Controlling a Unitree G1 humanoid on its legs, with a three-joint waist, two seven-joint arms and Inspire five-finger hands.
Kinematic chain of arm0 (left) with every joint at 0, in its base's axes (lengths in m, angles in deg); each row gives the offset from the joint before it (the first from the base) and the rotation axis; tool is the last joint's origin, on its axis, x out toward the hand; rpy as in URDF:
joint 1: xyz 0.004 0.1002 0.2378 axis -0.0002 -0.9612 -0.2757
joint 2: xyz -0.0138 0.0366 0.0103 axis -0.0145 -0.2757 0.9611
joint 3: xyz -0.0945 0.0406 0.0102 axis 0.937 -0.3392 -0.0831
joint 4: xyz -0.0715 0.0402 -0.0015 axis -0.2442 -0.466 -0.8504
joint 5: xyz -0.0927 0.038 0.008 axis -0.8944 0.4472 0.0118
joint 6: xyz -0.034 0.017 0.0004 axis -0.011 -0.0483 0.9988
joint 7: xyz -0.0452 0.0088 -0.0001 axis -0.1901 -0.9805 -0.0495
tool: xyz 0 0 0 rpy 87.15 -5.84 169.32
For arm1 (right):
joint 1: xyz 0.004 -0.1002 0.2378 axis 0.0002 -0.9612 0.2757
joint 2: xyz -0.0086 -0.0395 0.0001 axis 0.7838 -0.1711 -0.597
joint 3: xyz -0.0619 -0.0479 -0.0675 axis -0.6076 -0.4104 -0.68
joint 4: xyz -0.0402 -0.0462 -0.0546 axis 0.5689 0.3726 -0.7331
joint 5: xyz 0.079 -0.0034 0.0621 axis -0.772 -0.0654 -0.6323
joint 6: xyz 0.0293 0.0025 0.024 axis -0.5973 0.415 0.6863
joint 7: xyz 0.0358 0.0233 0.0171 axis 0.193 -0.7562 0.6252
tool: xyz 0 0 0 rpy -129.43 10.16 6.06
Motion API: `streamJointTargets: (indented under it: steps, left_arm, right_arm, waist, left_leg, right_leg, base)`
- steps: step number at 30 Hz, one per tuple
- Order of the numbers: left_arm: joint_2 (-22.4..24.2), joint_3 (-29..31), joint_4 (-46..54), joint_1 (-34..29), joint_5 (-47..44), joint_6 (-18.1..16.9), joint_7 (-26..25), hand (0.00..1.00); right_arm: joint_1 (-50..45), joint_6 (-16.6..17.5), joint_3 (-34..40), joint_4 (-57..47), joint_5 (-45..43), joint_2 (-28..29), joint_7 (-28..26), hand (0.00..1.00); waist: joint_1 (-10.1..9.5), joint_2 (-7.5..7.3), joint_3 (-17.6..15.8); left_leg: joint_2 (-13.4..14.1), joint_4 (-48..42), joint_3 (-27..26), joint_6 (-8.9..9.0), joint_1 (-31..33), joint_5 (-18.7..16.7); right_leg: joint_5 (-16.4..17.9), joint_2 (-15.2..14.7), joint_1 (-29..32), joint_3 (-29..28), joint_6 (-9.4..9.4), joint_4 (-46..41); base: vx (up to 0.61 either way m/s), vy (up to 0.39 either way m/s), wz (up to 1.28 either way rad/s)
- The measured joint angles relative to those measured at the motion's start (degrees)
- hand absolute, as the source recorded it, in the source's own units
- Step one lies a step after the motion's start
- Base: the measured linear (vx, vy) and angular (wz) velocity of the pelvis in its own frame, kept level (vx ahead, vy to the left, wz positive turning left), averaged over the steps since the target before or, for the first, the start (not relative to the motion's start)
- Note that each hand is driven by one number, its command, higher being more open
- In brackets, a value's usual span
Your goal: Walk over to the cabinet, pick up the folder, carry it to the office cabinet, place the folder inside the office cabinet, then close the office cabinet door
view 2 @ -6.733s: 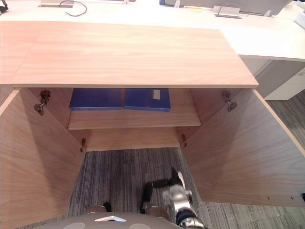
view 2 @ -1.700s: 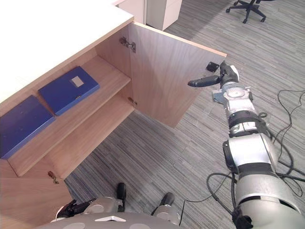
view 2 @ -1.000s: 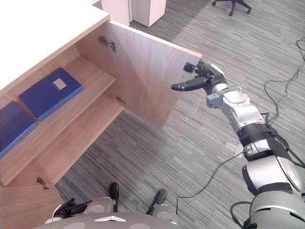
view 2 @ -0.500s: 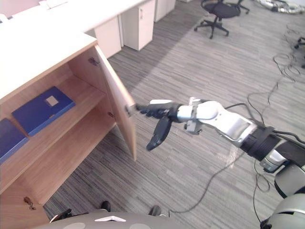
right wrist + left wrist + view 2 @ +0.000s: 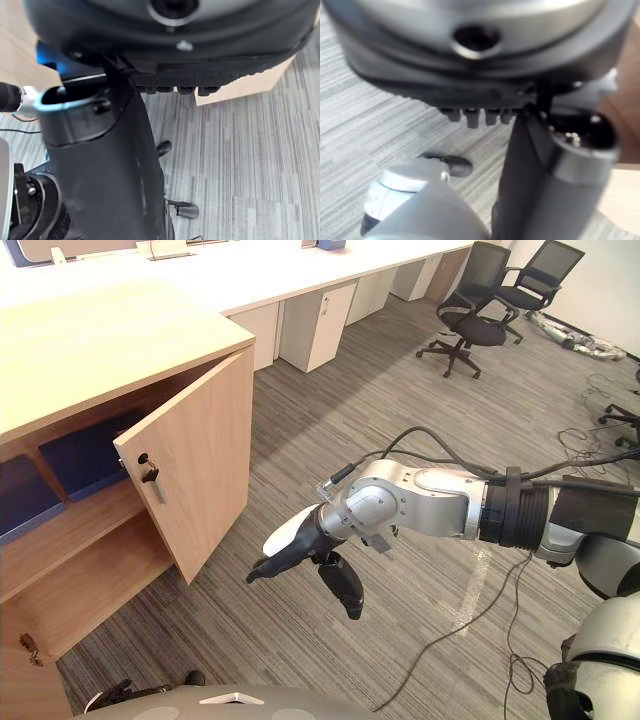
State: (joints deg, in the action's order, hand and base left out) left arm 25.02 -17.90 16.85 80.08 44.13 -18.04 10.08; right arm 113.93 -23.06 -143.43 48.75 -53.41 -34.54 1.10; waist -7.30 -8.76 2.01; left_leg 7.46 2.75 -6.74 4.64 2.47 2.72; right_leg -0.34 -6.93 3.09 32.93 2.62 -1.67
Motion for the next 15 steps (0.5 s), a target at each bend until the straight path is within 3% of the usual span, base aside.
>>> streamJointTargets:
  steps: [4, 10, 13, 15]
  left_arm:
    - [-0.1, 0.5, -0.9, 0.1, -0.1, 0.1, 0.0, 1.0]
    - [0.1, 0.3, -1.6, 0.1, -0.4, 0.1, 0.1, 1.0]
    - [0.8, -0.9, -1.6, 0.4, -0.7, 0.0, 0.2, 1.0]
    - [2.0, -3.6, -1.6, 0.6, -0.8, -0.3, 0.1, 1.0]
  right_arm:
    - [-4.4, 1.6, 2.7, 0.7, 4.5, -0.1, 0.5, 1.0]
    - [-24.0, 1.3, 16.4, 7.2, 6.8, -0.4, 0.8, 1.0]
    - [-39.0, 1.7, 27.5, 12.0, 9.0, -0.4, 1.3, 1.0]
    - [-47.1, 1.9, 32.7, 19.9, 12.0, 0.8, 3.1, 1.0]
  waist:
    - [-0.22, -0.48, 0.3]
    - [-0.73, -0.46, 0.3]
    - [-1.6, 0.16, -0.2]
    - [-2.01, 1.97, -1.4]
  left_leg:
    - [0.0, 0.3, -0.5, 0.12, 0.0, -0.1]
    - [-0.5, 0.1, -0.4, -0.02, -0.1, -0.1]
    - [-1.0, -0.5, 1.1, -0.38, -0.3, -0.3]
    - [-1.9, -0.8, 3.4, -0.88, -1.1, -0.5]
  right_leg:
    - [-0.9, 0.3, 0.1, -0.5, -0.4, 0.8]
    - [-1.0, 0.2, -0.1, -0.7, -0.29, 1.1]
    - [-1.0, -0.3, -1.5, 0.5, -0.18, 1.3]
    - [-0.1, -1.4, -3.3, 2.6, 0.56, 0.2]
  base:
    - [0.01, 0.007, -0.06]
    - [0.03, 0.013, 0.0]
    - [0.04, 0.02, 0.21]
    - [0.0, 0.035, 0.47]
